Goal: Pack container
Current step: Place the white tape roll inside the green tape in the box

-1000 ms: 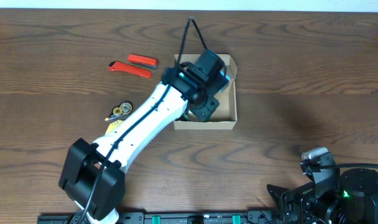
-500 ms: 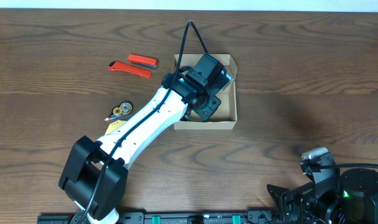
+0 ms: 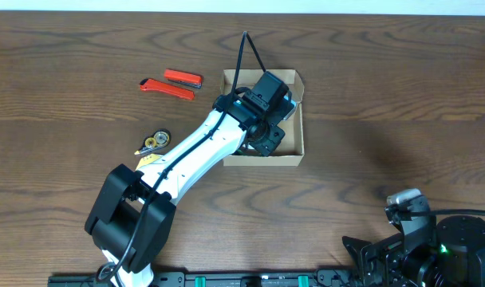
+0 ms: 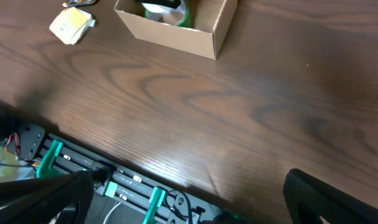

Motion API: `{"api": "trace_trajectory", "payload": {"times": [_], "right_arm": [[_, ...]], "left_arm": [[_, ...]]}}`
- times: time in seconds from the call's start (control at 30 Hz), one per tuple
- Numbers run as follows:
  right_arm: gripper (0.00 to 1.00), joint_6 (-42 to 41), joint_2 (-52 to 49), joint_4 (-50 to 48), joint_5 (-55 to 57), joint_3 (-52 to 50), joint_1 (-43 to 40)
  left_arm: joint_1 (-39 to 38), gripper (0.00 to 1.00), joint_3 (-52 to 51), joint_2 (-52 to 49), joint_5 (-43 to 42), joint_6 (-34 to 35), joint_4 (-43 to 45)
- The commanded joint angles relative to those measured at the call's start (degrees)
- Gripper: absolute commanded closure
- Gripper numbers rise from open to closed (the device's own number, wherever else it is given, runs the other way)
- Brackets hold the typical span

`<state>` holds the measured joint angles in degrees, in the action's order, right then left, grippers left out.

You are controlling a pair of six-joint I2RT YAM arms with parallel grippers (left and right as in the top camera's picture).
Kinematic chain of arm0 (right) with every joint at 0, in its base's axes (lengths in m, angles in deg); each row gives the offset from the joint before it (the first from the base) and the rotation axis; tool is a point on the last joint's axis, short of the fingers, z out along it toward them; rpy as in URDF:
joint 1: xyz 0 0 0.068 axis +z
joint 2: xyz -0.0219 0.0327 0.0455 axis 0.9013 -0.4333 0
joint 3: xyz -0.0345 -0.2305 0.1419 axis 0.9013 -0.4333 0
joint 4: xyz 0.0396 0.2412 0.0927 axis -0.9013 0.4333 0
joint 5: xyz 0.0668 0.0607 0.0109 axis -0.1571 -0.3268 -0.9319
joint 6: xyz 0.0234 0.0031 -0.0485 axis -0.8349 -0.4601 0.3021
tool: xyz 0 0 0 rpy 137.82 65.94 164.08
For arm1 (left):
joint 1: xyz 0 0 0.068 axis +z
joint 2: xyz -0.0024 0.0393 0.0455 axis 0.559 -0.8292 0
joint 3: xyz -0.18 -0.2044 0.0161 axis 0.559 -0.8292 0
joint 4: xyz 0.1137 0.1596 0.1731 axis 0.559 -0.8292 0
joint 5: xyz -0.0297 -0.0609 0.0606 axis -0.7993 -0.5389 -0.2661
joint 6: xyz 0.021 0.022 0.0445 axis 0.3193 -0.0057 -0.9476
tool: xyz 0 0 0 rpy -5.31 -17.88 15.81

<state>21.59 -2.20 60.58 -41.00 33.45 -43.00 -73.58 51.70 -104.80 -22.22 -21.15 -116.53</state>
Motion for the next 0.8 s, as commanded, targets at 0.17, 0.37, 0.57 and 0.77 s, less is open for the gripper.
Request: {"api": "trace_trajectory", "payload": {"times": [0.17, 0.37, 0.57, 0.77], "right_arm": [[0.01, -0.6, 0.2, 0.0, 0.6, 0.0, 0.6], [0.01, -0.6, 0.2, 0.0, 0.6, 0.0, 0.6], [0.01, -0.6, 0.2, 0.0, 0.6, 0.0, 0.6], [0.01, -0.6, 0.2, 0.0, 0.6, 0.0, 0.6]], "left_arm": [[-0.3, 0.94, -0.7, -0.2, -1.5, 1.0, -1.9], [-0.3, 0.93, -0.7, -0.2, -1.2, 0.9, -2.3], [-0.3, 0.77, -0.7, -0.2, -1.2, 0.8, -3.0], [-0.3, 0.63, -0.7, -0.1, -1.3, 0.3, -3.0]]}}
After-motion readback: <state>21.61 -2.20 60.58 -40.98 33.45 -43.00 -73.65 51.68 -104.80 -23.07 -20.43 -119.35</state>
